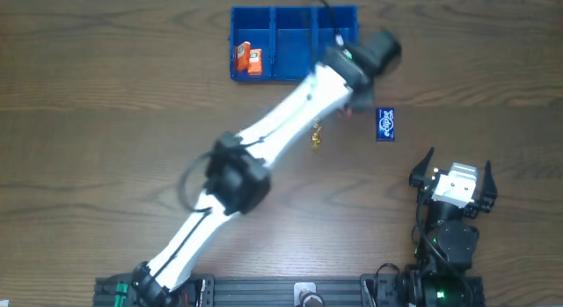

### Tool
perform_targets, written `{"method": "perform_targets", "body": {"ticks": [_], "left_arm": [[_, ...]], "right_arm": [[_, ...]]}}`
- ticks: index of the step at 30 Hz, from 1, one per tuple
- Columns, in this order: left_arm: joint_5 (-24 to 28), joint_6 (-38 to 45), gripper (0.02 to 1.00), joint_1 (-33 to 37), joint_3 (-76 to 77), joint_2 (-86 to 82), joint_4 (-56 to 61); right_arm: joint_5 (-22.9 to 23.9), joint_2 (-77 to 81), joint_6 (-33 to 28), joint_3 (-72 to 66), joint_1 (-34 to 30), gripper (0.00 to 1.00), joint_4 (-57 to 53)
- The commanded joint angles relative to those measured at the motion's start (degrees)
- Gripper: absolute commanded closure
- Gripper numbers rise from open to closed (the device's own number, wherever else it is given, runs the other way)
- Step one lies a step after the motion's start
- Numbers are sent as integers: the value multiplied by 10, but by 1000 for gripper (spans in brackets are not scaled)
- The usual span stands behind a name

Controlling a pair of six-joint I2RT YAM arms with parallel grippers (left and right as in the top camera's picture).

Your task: Sort Candies Into Trays

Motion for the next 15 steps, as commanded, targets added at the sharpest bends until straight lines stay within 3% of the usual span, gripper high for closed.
{"method": "perform_targets", "body": {"ticks": [1, 7, 15], "left_arm": [[-46, 82, 676, 97, 9, -116, 2], [-40, 137, 678, 179, 9, -119, 2], [-22, 198, 678, 231, 8, -83, 8]], "right_arm": [[5, -4, -3, -2, 2, 3, -3], [5, -4, -3, -2, 2, 3, -3], [5, -4, -3, -2, 2, 3, -3]]}}
